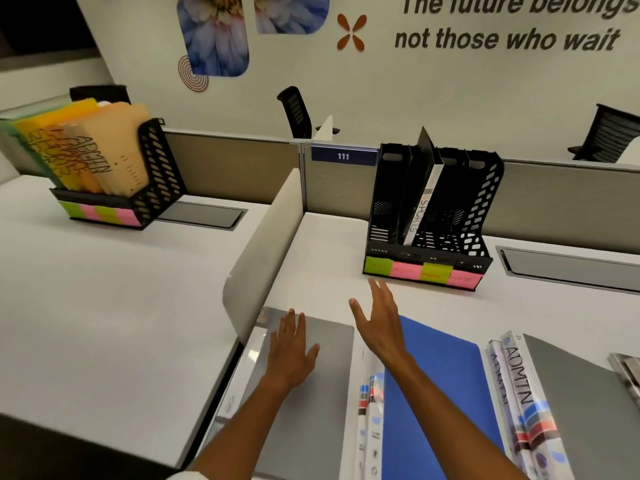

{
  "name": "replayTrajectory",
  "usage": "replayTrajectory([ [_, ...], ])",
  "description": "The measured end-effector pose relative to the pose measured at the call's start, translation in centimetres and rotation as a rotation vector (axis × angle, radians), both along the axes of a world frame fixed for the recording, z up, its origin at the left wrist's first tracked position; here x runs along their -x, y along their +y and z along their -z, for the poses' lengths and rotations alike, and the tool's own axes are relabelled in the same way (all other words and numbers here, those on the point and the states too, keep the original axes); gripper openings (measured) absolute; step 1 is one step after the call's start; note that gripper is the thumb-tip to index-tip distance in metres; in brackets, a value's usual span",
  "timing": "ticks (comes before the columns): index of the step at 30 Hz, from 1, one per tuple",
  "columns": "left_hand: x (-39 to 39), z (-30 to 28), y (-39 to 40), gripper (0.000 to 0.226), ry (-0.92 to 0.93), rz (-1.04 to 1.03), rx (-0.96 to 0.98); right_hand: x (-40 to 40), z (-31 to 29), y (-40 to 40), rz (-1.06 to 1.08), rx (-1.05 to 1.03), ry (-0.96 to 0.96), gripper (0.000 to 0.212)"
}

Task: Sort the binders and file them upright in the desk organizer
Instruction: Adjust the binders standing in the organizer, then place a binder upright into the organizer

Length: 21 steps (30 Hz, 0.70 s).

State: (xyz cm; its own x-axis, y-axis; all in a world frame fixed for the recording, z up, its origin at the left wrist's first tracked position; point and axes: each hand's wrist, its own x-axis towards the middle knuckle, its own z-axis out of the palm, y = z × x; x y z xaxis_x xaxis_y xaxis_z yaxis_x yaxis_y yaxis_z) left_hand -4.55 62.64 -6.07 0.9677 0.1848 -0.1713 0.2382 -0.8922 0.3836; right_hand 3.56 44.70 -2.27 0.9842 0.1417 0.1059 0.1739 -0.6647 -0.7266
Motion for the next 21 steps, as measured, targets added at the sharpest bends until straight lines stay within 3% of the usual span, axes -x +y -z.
replayTrajectory([
  [13, 9.3, 1.6, 5.1, 0.077, 0.061, -0.129, 0.044, 13.7, 5.3, 5.5, -0.112, 0.17, 0.258, 0.067],
  [21, 11.6, 1.8, 5.5, 0.08, 0.152, -0.154, 0.03, 17.9, 8.9, 5.9, -0.149, 0.296, 0.355, 0.066],
])
